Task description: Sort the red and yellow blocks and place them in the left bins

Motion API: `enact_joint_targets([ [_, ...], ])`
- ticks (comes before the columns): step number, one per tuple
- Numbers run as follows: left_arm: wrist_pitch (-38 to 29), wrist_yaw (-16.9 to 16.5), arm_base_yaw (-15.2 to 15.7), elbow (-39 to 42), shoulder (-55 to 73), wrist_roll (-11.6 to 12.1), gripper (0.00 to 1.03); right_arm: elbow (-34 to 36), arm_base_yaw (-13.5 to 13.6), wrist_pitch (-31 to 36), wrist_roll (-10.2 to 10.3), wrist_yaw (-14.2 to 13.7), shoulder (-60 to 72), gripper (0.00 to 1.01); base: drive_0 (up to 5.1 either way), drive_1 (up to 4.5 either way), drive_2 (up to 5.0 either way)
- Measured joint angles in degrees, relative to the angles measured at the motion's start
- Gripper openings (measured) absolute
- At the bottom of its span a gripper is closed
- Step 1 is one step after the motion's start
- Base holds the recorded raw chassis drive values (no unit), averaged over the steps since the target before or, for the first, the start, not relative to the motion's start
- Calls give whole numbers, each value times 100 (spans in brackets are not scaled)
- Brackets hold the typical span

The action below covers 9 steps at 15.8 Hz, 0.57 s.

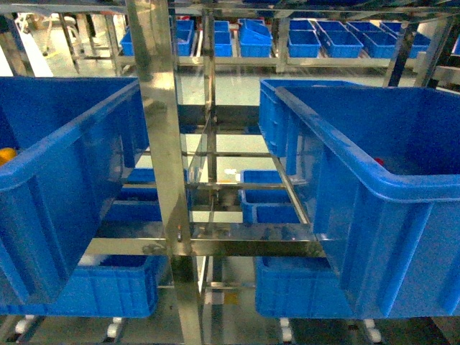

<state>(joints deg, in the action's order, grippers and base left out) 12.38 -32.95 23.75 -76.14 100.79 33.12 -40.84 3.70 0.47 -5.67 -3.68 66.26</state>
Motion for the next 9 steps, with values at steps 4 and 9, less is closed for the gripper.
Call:
enact_joint_targets([
  [4, -938, 452, 157, 358, -199, -866, 98, 0, 0, 0, 0, 2, 0, 98, 0, 0, 0],
  [9, -1521, 1403, 66, 1119, -1060, -2444, 98, 0, -2, -2, 0, 2, 0, 98, 0, 0, 0],
])
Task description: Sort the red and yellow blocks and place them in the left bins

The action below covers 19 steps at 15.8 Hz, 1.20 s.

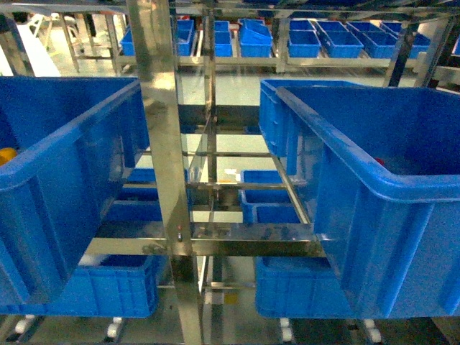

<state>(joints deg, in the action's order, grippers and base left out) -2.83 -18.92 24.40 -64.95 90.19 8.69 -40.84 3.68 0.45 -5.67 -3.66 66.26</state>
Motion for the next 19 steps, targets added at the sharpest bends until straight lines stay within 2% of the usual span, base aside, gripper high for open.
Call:
enact_joint_targets([
  [1, -337, 28, -33, 7, -297, -192, 98, 0, 2, 0, -2, 0, 0, 98, 0, 0, 0],
  [3, -487, 192, -240, 22, -756, -269, 98, 0, 2, 2, 0, 0, 2, 98, 0, 0, 0],
  [5, -557, 160, -339, 138, -761, -293, 98, 0, 0, 2, 0, -4, 0, 98, 0, 0, 0],
  [7, -778, 256, -356, 197, -769, -520, 98, 0, 2, 2, 0, 0, 2, 98, 0, 0, 0],
  [10, -1257, 345, -396, 562, -994, -726, 98, 0, 4, 2, -2, 0, 0, 98, 0, 0, 0],
  [19, -1263, 343, -422, 584, -1021, -796, 98, 0, 2, 2, 0, 0, 0, 98, 0, 0, 0],
])
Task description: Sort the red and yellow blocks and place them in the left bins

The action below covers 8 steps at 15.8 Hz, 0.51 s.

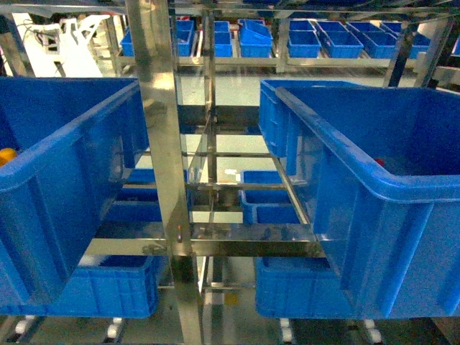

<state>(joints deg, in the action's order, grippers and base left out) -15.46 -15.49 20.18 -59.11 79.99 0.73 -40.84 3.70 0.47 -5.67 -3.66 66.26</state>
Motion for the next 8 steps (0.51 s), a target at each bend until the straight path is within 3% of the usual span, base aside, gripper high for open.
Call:
enact_joint_targets([
  [1, -170, -79, 0, 57, -2, 17, 96, 0, 0, 0, 0, -2, 0, 98, 0, 0, 0],
  [2, -835, -188, -92, 595, -188, -15, 83, 323, -2, 1108, 96, 2, 2, 93, 0, 0, 0],
  [3, -1233, -122, -323, 1327, -662, -37, 69, 1040, -37, 2612, 317, 48, -146, 78, 0, 0, 0],
  [4, -1543, 24, -511, 1862, -1067, -37, 56, 1659, -188, 3377, 385, 323, -378, 65, 0, 0, 0],
  [5, -1827, 219, -741, 2586, -1523, -37, 38, 2057, -417, 3869, 455, 317, -669, 49, 0, 0, 0],
  [7, -2076, 588, -1067, 3709, -2072, -39, 3, 2721, -372, 3906, 483, 376, -1259, 12, 0, 0, 0],
  [8, -2184, 761, -1193, 4089, -2433, -57, 2, 2992, -372, 3851, 490, 369, -1563, 2, 0, 0, 0],
])
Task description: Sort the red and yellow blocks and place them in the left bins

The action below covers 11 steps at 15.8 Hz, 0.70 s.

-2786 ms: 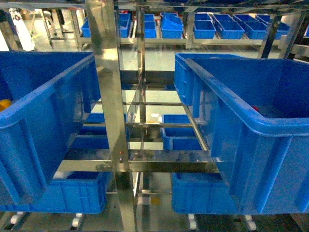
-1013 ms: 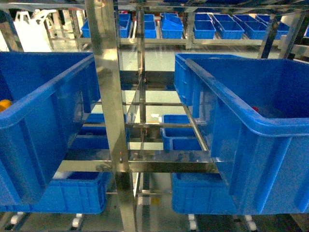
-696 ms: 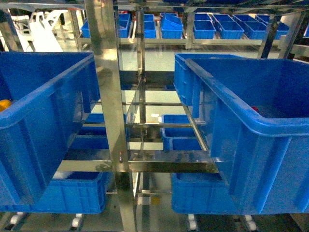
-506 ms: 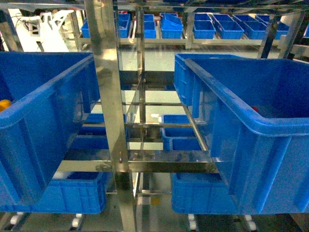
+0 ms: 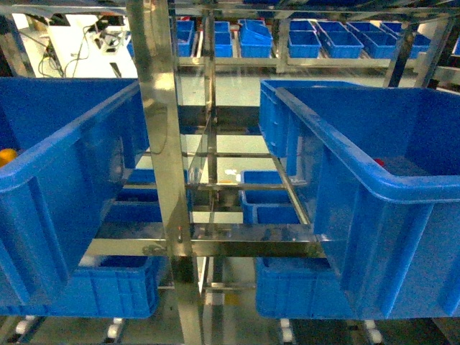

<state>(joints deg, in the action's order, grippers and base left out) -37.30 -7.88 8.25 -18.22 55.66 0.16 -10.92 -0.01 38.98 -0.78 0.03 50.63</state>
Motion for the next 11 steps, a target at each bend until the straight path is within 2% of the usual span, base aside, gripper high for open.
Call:
enact_joint_targets([
  [3, 37, 227, -275, 675, -667, 0, 2, 413, 0, -258, 11, 0, -693, 2, 0, 0, 0],
  [7, 136, 358, -378, 903, -1008, 0, 2, 564, 0, -444, 13, 0, -1034, 2, 0, 0, 0],
  [9, 210, 697, -691, 1008, -1207, -2, 2, 629, 0, -566, 13, 0, -1231, 2, 0, 0, 0],
  [10, 332, 721, -866, 1143, -1458, 4, 2, 717, 0, -743, 13, 2, -1478, 2, 0, 0, 0],
  [11, 448, 793, -841, 1233, -1641, 0, 2, 780, 0, -890, 15, -2, -1696, 2, 0, 0, 0],
])
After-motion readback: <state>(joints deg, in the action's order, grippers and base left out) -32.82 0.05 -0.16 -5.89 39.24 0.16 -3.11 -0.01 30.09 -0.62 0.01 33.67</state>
